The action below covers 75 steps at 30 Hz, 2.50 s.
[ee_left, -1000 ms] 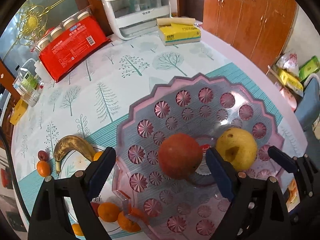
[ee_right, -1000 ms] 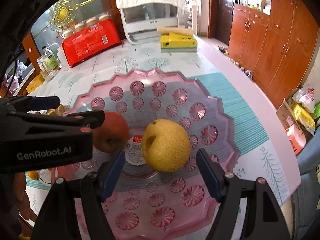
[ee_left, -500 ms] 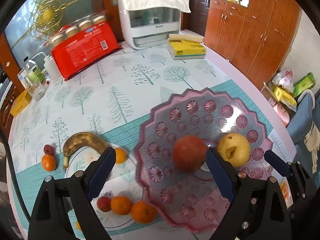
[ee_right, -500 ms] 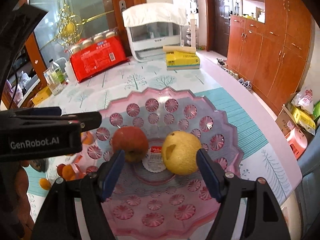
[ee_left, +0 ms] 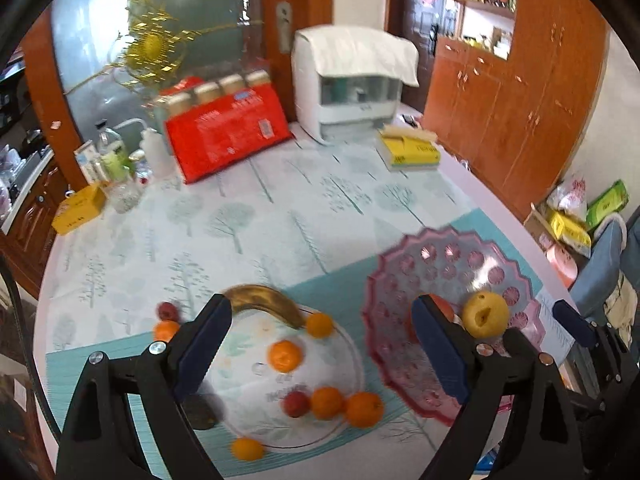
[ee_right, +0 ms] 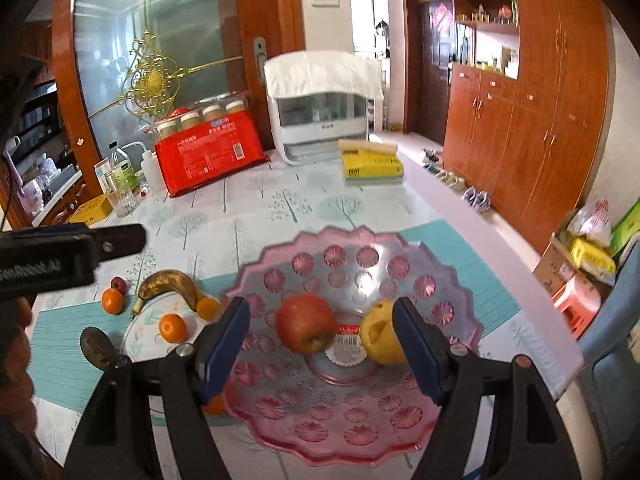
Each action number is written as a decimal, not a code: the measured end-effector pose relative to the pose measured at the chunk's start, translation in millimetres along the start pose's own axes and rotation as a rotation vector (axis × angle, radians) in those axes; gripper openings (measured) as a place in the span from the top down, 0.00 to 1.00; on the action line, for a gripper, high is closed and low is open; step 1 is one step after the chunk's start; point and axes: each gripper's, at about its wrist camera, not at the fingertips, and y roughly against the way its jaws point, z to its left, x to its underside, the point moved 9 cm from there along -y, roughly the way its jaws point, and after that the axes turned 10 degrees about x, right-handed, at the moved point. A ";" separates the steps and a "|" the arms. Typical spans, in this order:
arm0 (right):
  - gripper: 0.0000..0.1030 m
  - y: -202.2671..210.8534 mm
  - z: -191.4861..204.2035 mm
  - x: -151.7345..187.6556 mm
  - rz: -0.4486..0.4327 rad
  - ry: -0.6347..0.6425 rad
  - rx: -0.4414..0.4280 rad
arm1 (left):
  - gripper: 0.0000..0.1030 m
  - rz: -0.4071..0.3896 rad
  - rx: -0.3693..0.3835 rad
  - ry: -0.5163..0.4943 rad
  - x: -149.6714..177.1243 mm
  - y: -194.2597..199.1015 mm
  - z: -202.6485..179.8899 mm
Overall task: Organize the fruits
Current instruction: 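Lower the apple and pear into the bowl and open both tools, then grasp the dark avocado with the left tool while the right tool grasps the banana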
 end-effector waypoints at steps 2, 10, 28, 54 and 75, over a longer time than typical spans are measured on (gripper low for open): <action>0.28 7.5 8.6 -9.1 -0.010 0.007 0.012 | 0.11 -0.021 -0.005 0.009 -3.8 15.0 14.3; 0.24 19.9 49.8 -33.7 0.009 0.018 0.007 | 0.06 -0.088 -0.068 0.008 -3.2 70.2 88.9; 0.24 -52.0 205.0 -41.6 0.057 0.495 -0.166 | 0.06 0.148 -0.111 0.331 98.9 15.4 218.2; 0.34 -194.1 291.8 46.7 0.395 0.984 -0.419 | 0.34 0.272 -0.160 0.856 191.4 -94.1 211.6; 0.67 -176.5 288.4 48.5 0.360 0.929 -0.399 | 0.44 0.266 -0.163 0.845 198.3 -79.1 207.4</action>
